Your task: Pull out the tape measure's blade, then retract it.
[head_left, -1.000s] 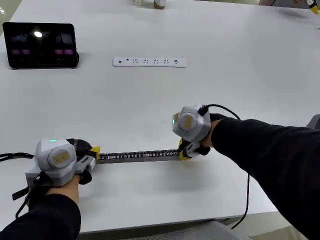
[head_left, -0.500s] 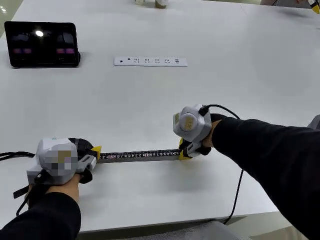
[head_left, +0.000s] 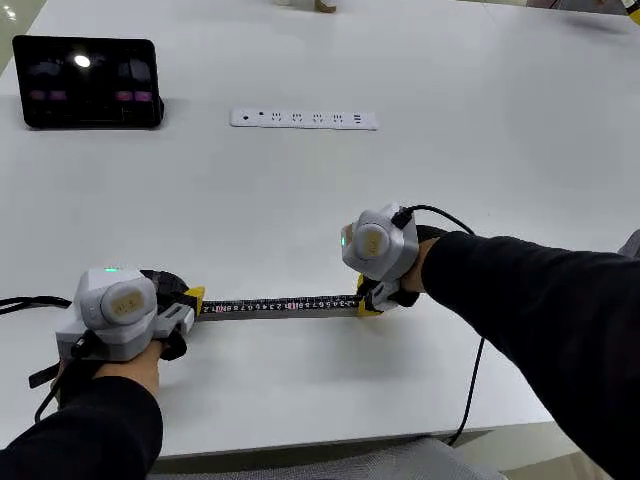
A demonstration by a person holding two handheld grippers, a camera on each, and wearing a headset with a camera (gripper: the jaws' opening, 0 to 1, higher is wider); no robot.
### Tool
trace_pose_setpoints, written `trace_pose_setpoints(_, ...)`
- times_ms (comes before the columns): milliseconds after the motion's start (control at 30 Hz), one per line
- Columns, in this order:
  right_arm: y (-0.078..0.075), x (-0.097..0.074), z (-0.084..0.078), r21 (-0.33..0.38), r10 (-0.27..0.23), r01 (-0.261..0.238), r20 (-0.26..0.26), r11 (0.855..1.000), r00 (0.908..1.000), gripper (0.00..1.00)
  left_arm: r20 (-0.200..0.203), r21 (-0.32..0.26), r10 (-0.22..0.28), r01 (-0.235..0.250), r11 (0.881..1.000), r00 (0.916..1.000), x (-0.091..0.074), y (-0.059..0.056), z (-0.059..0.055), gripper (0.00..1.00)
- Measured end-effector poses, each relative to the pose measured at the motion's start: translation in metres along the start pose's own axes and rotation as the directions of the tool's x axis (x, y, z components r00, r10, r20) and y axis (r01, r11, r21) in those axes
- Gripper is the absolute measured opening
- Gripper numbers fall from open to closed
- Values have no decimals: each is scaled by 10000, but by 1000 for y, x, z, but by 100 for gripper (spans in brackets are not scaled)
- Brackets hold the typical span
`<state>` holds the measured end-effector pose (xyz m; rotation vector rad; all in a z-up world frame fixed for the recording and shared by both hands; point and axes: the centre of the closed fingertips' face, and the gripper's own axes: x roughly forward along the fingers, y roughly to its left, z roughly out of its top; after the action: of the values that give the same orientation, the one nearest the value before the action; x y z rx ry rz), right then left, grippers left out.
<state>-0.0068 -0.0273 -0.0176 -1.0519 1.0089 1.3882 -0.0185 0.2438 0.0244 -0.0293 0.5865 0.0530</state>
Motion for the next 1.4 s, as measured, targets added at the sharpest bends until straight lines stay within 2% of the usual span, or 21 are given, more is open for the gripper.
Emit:
trace_pose_setpoints(133,0,0,1,57,-21,20,235,10000,9997,11,-13,-1,-10,10,10000,10000,0,0,0,63)
trace_pose_setpoints(300,0,2,2,-220,-47,48,62,9997,10000,11,-12,5,-16,16,10000,10000,-1,0,0,63)
trace_pose_setpoints(433,-1,2,2,1,13,-13,89,10000,10000,11,-13,16,-19,19,10000,10000,-1,0,0,63)
trace_pose_setpoints(633,-1,2,3,-181,12,-11,86,9998,10000,11,-25,41,-39,39,10000,10000,0,0,1,63)
trace_pose_setpoints(833,0,3,4,-134,47,-42,381,9999,9993,11,-26,59,-68,68,10000,10000,0,0,0,63)
trace_pose_setpoints(900,0,3,5,-593,130,-101,491,9982,9987,11,-57,57,-90,90,9999,9999,0,0,0,63)
trace_pose_setpoints(1033,-1,3,7,-219,186,-170,728,9996,9972,11,-92,109,-109,110,9999,9999,1,-1,0,63)
trace_pose_setpoints(1167,1,4,9,-405,130,-106,587,9991,9982,10,-141,235,-87,91,9997,9999,1,-1,0,63)
trace_pose_setpoints(1400,1,3,10,-8,50,-50,397,10000,9992,11,-197,158,-126,129,9998,9997,2,-1,0,63)
